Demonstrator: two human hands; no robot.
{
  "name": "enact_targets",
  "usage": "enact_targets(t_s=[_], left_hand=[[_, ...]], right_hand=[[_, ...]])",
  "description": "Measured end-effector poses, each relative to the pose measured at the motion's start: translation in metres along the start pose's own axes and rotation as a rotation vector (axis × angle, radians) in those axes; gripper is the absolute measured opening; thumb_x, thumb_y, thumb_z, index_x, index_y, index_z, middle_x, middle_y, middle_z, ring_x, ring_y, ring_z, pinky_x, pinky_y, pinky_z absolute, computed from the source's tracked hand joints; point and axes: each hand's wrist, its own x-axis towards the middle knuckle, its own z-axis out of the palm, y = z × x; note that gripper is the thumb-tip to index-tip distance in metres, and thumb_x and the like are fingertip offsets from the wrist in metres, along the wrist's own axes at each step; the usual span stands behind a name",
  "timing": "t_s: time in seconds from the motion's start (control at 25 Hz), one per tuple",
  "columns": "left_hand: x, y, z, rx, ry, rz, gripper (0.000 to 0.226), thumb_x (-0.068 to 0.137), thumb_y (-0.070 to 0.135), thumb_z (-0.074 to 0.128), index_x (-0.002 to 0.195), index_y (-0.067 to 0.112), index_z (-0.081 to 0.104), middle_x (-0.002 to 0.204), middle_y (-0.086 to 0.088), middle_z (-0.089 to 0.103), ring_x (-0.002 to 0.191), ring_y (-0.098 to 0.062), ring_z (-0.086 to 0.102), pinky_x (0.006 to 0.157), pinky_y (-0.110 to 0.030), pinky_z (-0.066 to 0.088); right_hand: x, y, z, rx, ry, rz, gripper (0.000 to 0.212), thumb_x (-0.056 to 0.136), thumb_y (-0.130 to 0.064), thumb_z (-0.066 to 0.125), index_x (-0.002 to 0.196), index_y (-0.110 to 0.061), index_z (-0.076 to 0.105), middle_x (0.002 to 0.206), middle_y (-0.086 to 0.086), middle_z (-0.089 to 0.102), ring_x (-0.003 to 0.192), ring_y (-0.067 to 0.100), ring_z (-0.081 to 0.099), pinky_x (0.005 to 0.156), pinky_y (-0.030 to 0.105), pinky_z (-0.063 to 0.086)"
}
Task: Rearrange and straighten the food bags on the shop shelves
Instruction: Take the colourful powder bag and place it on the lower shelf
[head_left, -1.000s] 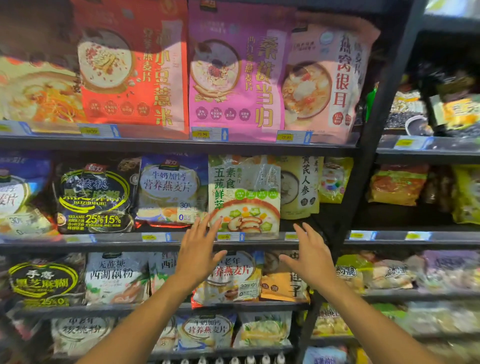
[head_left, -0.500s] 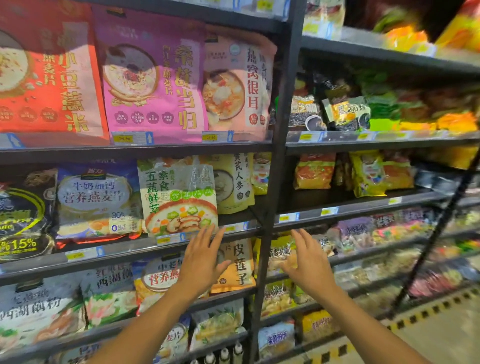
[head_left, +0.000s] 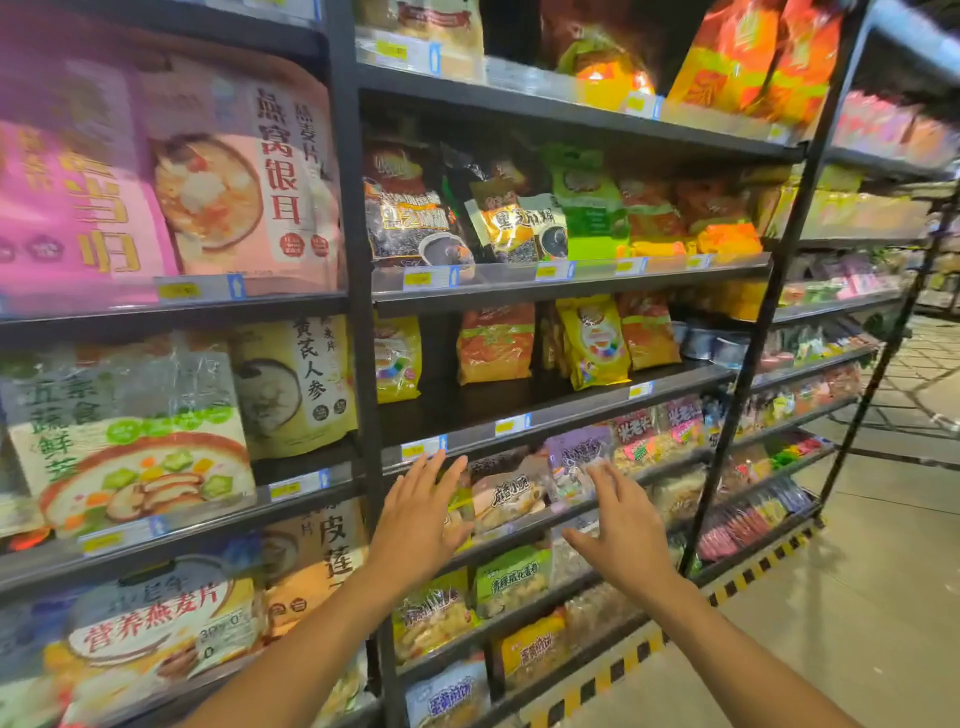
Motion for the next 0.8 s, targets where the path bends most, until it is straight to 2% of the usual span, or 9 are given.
enact_targets(t_s=[0.24,0.4,0.64,0.8], left_hand=[[0.070,0.087,0.040,0.007,0.006,0.034,0.085,0.096,0.065,0.050,0.163,0.037,0.007,0.173,0.005,0.002,0.160,-0.022,-0.001,0.128,-0.045,0.012],[0.118,0.120,0.058,0.007,-0.002,0.050,0.084,0.097,0.063,0.051,0.163,0.038,0.006,0.173,0.002,0.005,0.160,-0.024,0.002,0.128,-0.044,0.012],[0.197,0.126,0.092,-0.034,-0.036,0.046,0.084,0.097,0.065,0.047,0.163,0.039,0.002,0.172,0.008,-0.006,0.160,-0.020,-0.007,0.128,-0.050,0.013],[0.260,0.116,0.119,-0.064,-0.025,0.039,0.083,0.098,0.062,0.049,0.163,0.039,0.003,0.173,0.006,-0.003,0.160,-0.020,-0.006,0.128,-0.046,0.009]], right_hand=[[0.034,0.107,-0.028,-0.029,0.012,0.045,0.097,0.088,-0.069,0.063,0.162,-0.021,0.023,0.170,0.006,0.022,0.156,0.027,0.022,0.123,0.045,0.030],[0.069,0.158,-0.035,-0.009,0.019,0.066,0.094,0.088,-0.066,0.065,0.161,-0.021,0.027,0.170,0.007,0.023,0.157,0.027,0.022,0.124,0.046,0.031],[0.136,0.201,-0.019,0.016,0.026,0.079,0.091,0.090,-0.066,0.062,0.161,-0.023,0.026,0.169,0.005,0.023,0.157,0.026,0.020,0.123,0.047,0.030],[0.193,0.221,0.002,0.044,0.020,0.089,0.092,0.089,-0.067,0.062,0.162,-0.027,0.024,0.169,0.003,0.023,0.156,0.024,0.022,0.123,0.047,0.030]])
